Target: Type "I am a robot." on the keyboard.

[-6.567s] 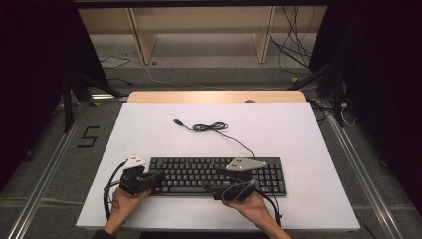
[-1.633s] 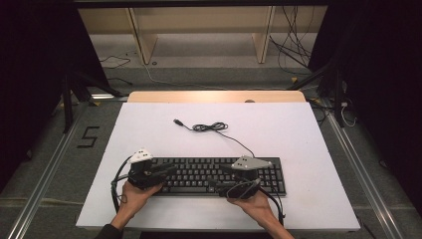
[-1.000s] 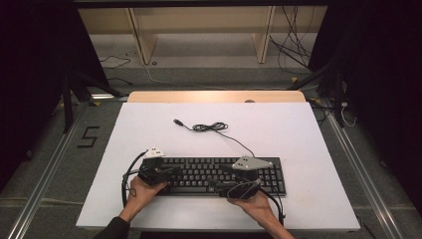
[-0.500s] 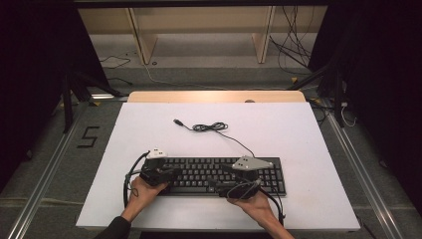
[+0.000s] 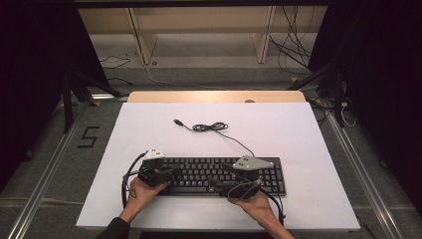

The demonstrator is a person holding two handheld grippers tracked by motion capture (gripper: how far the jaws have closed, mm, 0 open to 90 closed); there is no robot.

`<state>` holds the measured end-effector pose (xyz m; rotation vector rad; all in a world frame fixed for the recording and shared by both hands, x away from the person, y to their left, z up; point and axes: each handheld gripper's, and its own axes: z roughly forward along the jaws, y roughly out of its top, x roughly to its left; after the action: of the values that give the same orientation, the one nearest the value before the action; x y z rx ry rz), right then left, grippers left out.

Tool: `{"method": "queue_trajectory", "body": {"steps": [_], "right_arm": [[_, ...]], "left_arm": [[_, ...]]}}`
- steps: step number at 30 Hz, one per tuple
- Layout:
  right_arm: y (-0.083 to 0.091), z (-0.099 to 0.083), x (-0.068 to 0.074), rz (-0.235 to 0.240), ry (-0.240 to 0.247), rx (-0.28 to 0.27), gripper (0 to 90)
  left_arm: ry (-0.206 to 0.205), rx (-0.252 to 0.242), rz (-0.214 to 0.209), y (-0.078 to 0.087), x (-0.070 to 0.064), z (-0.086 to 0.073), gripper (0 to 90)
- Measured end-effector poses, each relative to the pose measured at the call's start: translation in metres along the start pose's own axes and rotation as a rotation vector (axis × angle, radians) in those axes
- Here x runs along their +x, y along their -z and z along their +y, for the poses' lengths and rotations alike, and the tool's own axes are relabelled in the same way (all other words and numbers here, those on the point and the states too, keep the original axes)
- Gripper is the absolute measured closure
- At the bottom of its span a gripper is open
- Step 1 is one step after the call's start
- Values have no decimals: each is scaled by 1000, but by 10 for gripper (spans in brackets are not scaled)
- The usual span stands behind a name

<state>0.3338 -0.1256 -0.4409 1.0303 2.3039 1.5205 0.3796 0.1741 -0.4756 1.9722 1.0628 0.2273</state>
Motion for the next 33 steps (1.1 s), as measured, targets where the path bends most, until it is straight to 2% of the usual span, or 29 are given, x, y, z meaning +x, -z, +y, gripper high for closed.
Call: {"method": "queue_trajectory", "body": {"steps": [5, 6, 11, 16, 19, 23, 28, 33], "right_arm": [[0, 0, 0, -2, 2, -2, 301], [0, 0, 0, -3, 3, -1, 301], [-1, -1, -2, -9, 1, 1, 301], [-3, -1, -3, -10, 0, 2, 301], [-4, -1, -4, -8, -4, 5, 301], [-7, -1, -5, -8, -6, 16, 302], [-12, 0, -6, -8, -6, 32, 316], [-18, 1, -8, -14, -4, 54, 349]], "left_arm": [[27, -61, -8, 14, 3, 0, 786], [22, -67, -8, 17, 4, 0, 778], [51, -102, -18, 28, 8, -1, 702], [73, -130, -38, 34, 7, -2, 576], [67, -136, -46, 36, 5, -3, 485], [67, -159, -57, 40, 3, -5, 408], [71, -198, -72, 47, 3, -8, 351], [66, -212, -83, 51, 1, -11, 313]]}}
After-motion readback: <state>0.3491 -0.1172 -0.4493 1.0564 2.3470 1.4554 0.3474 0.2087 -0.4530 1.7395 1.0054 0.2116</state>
